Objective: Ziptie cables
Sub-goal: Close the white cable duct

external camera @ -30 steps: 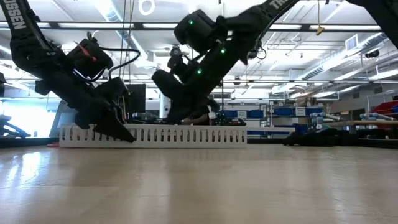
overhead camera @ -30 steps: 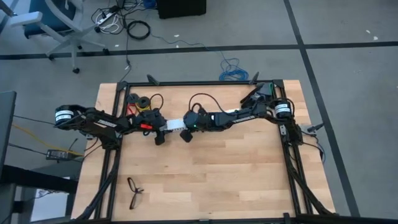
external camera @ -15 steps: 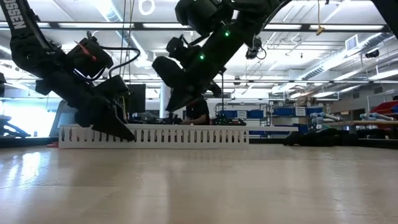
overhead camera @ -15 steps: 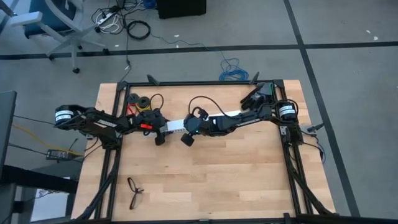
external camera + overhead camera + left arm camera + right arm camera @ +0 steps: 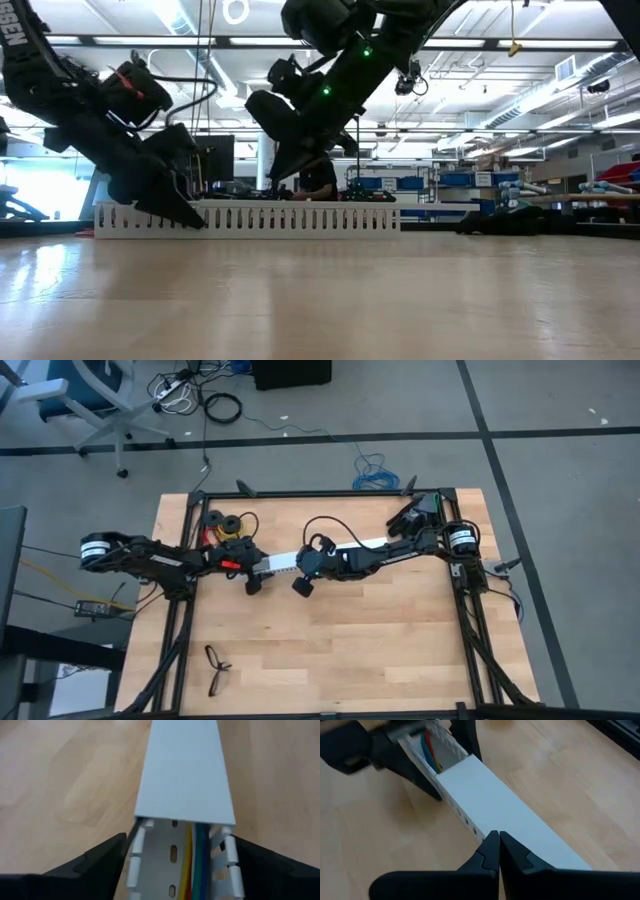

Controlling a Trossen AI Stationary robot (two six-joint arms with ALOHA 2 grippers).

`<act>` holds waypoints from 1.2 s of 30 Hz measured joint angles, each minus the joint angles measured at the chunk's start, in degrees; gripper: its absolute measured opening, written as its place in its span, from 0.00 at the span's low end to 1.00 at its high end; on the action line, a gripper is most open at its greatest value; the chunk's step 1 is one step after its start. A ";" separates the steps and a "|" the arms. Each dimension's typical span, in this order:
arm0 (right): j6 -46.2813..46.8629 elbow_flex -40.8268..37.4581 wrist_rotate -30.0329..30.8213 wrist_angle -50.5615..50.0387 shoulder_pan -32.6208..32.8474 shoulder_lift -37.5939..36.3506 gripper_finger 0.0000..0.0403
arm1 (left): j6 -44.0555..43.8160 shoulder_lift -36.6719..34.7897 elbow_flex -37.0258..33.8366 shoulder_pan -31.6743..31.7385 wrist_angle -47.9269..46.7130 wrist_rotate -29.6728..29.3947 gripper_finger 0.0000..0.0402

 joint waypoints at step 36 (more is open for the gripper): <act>12.62 0.00 10.46 -18.54 0.00 -1.61 0.00 | -2.92 -9.49 -7.52 -0.02 2.05 0.04 0.61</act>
